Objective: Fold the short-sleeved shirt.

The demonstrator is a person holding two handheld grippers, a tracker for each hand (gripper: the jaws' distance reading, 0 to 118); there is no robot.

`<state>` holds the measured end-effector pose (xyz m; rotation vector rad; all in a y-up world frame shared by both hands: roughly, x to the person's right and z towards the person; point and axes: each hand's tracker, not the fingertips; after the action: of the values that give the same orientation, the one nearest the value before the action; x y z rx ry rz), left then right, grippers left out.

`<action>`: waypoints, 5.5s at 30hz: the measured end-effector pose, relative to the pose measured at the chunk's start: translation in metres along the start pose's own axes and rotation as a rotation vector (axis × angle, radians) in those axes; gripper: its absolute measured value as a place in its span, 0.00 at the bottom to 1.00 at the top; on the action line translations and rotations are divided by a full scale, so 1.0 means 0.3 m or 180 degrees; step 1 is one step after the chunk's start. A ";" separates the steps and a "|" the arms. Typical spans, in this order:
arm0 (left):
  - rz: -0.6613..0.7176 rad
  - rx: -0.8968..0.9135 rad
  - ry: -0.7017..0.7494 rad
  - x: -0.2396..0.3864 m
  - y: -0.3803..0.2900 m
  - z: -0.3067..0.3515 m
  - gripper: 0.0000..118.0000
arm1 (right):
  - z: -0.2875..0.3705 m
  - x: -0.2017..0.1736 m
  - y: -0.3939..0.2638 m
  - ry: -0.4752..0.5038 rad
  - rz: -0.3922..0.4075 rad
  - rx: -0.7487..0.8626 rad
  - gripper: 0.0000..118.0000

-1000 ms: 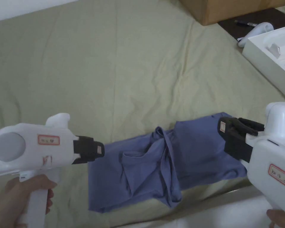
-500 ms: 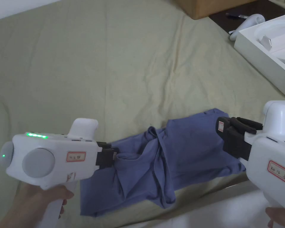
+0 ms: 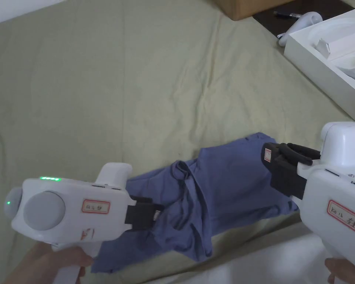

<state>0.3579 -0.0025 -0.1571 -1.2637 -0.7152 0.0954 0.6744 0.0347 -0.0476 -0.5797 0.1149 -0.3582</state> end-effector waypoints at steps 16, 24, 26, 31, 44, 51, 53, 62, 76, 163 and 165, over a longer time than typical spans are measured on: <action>0.0274 0.0161 -0.0924 0.080 0.057 -0.072 0.02 | 0.047 -0.008 0.027 0.0000 0.0059 0.0070 0.00; 0.1514 0.0848 -0.1323 -0.384 -0.124 0.213 0.72 | 0.023 -0.075 0.033 0.0096 0.0202 0.0036 0.00; 0.1698 0.1053 -0.1266 -0.459 -0.190 0.235 0.95 | 0.020 -0.097 0.031 0.0120 0.0252 0.0013 0.00; 0.1959 0.1222 -0.1740 -0.573 -0.289 0.219 0.95 | 0.025 -0.143 0.031 0.0049 0.0453 -0.0010 0.00; 0.1956 0.0503 -0.2480 -0.532 -0.158 -0.061 0.94 | -0.016 -0.203 0.051 -0.0009 0.0522 -0.0004 0.00; 0.1909 0.0212 -0.1846 -0.506 -0.147 -0.102 0.10 | -0.021 -0.217 0.045 -0.0016 0.0536 0.0191 0.00; 0.1908 0.0284 -0.1796 -0.508 -0.152 -0.073 0.10 | -0.021 -0.218 0.047 -0.0025 0.0545 0.0207 0.00; 0.2022 0.0580 -0.1474 -0.653 -0.204 0.150 0.10 | -0.006 -0.224 0.055 -0.0018 0.0440 0.0433 0.00; 0.2675 0.0891 -0.0613 -0.803 -0.422 0.509 0.10 | -0.038 -0.254 0.031 0.0058 0.0502 0.0316 0.00; 0.2067 0.0966 -0.1111 -0.471 -0.144 0.128 1.00 | -0.484 -0.299 -0.263 0.0223 0.0988 -0.0460 0.00; 0.1986 0.0794 -0.1114 -0.471 -0.113 0.076 1.00 | -0.482 -0.296 -0.276 0.0100 0.1136 -0.0423 0.00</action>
<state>0.2243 -0.0572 -0.1860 -1.2004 -0.5581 0.9071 0.5372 -0.0720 -0.1215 -0.6712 0.2697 -0.0127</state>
